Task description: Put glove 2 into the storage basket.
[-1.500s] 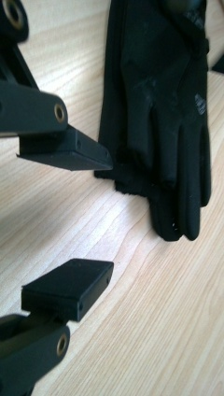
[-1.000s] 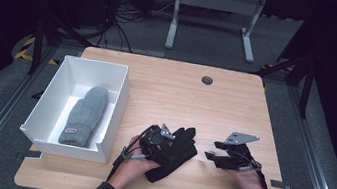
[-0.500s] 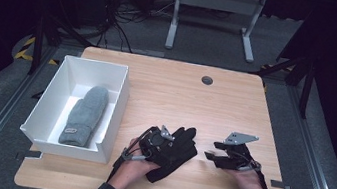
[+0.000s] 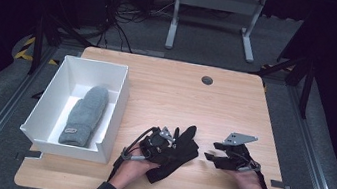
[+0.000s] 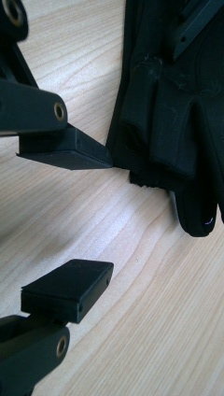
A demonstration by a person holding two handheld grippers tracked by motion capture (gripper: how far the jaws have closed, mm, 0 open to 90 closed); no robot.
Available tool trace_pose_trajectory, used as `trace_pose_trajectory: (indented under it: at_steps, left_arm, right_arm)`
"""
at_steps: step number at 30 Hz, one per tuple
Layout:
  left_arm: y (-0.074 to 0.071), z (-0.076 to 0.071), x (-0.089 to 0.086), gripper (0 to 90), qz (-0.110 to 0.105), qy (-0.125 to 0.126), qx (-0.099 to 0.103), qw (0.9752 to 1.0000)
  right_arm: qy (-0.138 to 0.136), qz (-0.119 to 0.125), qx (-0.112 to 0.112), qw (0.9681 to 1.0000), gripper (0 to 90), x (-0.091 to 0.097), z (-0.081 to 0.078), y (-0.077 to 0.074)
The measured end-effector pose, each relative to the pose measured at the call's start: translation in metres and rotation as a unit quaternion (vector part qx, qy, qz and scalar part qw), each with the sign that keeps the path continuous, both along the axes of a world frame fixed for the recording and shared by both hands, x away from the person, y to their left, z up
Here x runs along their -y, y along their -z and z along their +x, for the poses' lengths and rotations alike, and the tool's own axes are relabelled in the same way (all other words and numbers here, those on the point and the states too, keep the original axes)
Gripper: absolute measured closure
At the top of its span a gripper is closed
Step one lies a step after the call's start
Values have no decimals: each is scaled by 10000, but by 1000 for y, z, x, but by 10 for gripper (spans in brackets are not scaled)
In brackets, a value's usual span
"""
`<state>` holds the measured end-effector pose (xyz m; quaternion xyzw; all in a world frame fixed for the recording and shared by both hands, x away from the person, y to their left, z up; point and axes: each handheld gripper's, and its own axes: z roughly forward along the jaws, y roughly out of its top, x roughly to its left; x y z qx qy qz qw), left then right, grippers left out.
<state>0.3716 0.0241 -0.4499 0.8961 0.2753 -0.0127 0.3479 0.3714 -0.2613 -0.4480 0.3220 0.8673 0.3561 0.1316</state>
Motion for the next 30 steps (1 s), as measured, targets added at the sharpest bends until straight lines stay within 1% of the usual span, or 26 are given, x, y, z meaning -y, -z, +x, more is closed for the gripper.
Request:
trace_pose_trajectory:
  at_steps: [2,3,6,8,11,13,14,15,16,18,21,22,23,24,25,26,27,28,29,30]
  left_arm:
    - [-1,0,0,655,-83,47,-59,9999]
    - [-3,-1,0,659,-73,81,-56,9999]
    - [-6,-3,2,662,-54,137,42,9999]
    - [-10,-2,3,665,-54,173,35,9998]
    - [-18,-3,3,667,-33,79,100,9999]
    - [-23,-4,2,668,-86,48,98,9999]
    - [-26,-4,1,668,-72,45,118,9999]
    - [-28,-5,0,668,-75,6,170,9998]
    - [-31,-5,-1,668,-85,-47,179,9998]
    - [-37,-4,-5,668,-138,-103,172,9997]
    - [-45,-2,-9,668,-149,-184,211,9995]
    - [-48,-1,-10,668,-139,-208,213,9995]
    - [-53,0,-12,668,-154,-246,246,9993]
    - [-53,0,-12,668,-154,-246,246,9993]
    - [-58,0,-15,668,-165,-267,248,9992]
    - [-61,1,-16,667,-194,-294,253,9991]
    - [-65,1,-18,666,-206,-330,267,9989]
    - [-68,2,-19,666,-197,-340,284,9988]
    - [-72,2,-21,666,-211,-384,283,9986]
    - [-80,4,-25,665,-240,-448,280,9983]
  right_arm:
    - [-6,3,-3,10000,442,0,0,0]
    - [-6,3,-6,10000,441,0,0,0]
    - [-3,16,0,10000,441,0,1,0]
    - [11,0,-11,10000,441,0,1,1]
    - [32,26,-11,10000,441,2,1,1]
    - [52,34,-19,10000,441,2,1,1]
    - [56,27,-29,10000,441,3,2,2]
    - [63,17,-33,10000,441,3,2,2]
    - [68,19,-42,10000,440,3,2,3]
    - [72,6,-71,9999,435,2,3,4]
    - [81,-23,-95,9999,427,1,5,6]
    - [79,0,-103,9999,427,2,5,7]
    - [83,2,-108,9999,425,2,5,7]
    - [83,2,-108,9999,425,2,5,7]
    - [87,-3,-112,9999,421,2,5,7]
    - [99,-7,-116,9999,413,2,5,7]
    - [130,-17,-106,9999,386,2,6,7]
    - [130,-17,-106,9999,386,2,6,7]
    - [145,-18,-104,9998,347,2,6,8]
    - [169,-24,-115,9998,316,2,7,8]
